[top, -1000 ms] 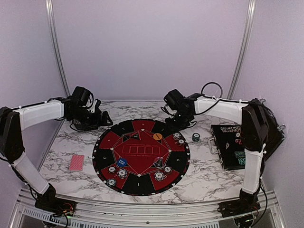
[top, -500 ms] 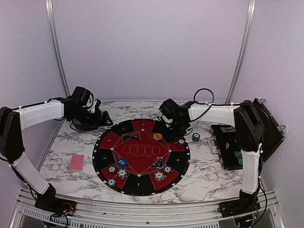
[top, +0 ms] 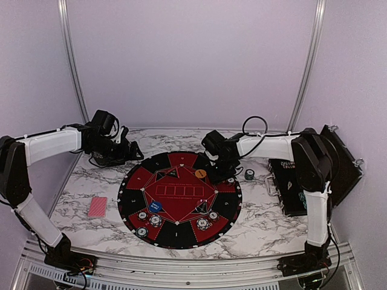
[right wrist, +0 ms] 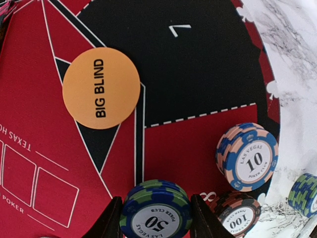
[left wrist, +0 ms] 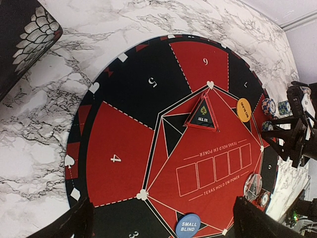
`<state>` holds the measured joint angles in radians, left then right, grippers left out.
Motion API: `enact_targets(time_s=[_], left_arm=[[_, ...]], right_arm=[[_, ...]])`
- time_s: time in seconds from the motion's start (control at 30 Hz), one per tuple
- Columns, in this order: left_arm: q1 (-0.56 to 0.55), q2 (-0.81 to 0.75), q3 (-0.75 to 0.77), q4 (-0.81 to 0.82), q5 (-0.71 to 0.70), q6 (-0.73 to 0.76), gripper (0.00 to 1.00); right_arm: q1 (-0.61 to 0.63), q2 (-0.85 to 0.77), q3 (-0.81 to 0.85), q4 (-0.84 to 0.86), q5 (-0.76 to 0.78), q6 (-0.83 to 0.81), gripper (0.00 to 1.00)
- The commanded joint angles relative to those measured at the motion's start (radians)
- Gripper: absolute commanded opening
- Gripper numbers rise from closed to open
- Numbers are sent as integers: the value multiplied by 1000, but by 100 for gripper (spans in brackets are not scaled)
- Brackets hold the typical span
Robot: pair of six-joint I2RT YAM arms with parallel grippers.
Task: Distribute texas hold em gaming equipment
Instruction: Place the poker chips pile in the big blind area.
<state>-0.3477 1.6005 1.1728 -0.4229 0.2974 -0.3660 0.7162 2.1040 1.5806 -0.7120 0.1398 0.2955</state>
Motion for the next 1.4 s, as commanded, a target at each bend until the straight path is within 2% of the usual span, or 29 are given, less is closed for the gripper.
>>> enact_targets(time_s=[0.0, 0.37, 0.77, 1.37], left_arm=[[5, 10, -12, 0, 8, 8, 99], [6, 11, -12, 2, 11, 6, 99], [6, 13, -12, 3, 13, 4, 99], [6, 15, -13, 5, 15, 3, 99]], right_arm=[[-9, 13, -15, 32, 9, 10, 36], [-9, 21, -24, 28, 17, 9, 38], [-8, 15, -11, 9, 16, 3, 47], [4, -38, 40, -43, 36, 3, 49]])
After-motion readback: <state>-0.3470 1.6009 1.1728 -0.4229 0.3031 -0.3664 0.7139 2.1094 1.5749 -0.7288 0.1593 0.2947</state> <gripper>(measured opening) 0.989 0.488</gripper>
